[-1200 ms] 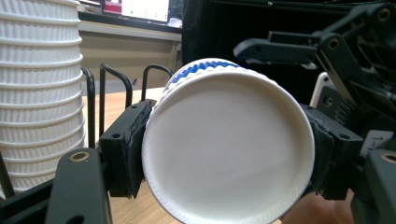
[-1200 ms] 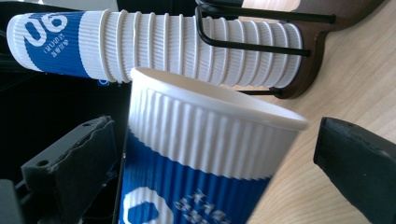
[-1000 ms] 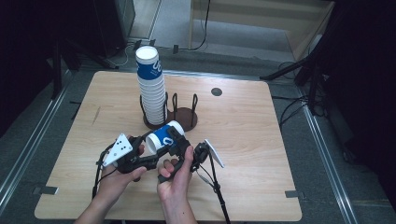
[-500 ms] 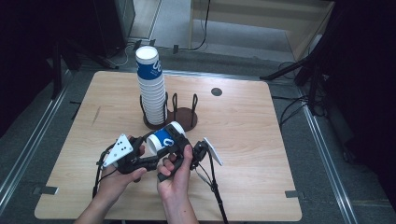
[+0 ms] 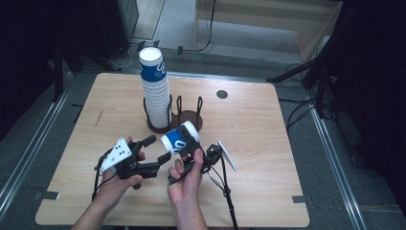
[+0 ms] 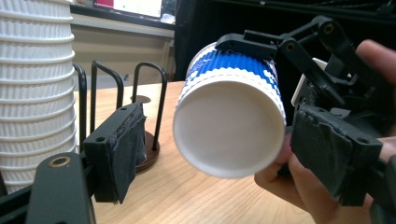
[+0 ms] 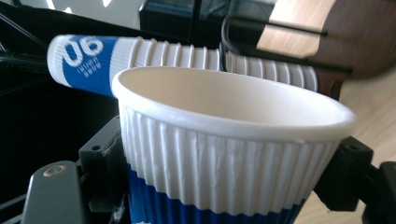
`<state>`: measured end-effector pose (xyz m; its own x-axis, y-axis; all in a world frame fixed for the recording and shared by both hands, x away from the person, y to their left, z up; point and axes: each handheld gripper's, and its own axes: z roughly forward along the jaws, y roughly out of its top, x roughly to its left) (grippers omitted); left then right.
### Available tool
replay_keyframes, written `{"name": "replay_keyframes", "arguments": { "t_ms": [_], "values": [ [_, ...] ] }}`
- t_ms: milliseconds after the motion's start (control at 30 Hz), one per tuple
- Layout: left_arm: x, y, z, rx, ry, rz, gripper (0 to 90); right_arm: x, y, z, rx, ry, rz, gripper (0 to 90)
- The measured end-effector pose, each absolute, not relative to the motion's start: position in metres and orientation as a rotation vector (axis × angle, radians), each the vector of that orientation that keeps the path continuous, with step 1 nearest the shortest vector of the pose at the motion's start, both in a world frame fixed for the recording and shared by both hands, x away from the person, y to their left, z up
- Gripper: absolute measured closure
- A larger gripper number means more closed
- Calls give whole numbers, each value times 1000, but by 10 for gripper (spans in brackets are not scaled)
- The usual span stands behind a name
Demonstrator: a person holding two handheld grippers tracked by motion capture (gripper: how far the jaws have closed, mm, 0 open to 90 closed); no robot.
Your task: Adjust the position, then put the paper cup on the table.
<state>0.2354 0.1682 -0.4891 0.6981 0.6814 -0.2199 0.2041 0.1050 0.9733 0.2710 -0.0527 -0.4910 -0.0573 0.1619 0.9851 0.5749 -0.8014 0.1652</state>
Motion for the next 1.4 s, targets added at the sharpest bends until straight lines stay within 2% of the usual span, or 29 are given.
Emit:
{"name": "replay_keyframes", "arguments": {
  "t_ms": [133,233,400,567,633,1000,1133,1400],
  "values": [
    [236,175,-488,1455,775,391,175,271,-58,-487,-1955,-803,-1972,195],
    [237,180,-489,1471,792,437,133,270,-62,-486,-1988,-839,-2023,195],
    [240,188,-491,1472,835,418,132,270,-65,-484,-2018,-889,-2072,195],
    [244,198,-495,1535,886,399,19,269,-69,-483,-2072,-1012,-2139,196],
    [247,204,-497,1584,919,408,1,269,-70,-483,-2074,-1060,-2180,196],
    [254,237,-507,1647,1037,474,0,263,-74,-475,-2087,-1223,-2233,195],
    [257,259,-517,1640,1144,541,0,263,-75,-472,-2063,-1273,-2282,196],
    [260,290,-532,1554,1250,574,0,263,-80,-466,-2062,-1376,-2384,199]
  ]
}}
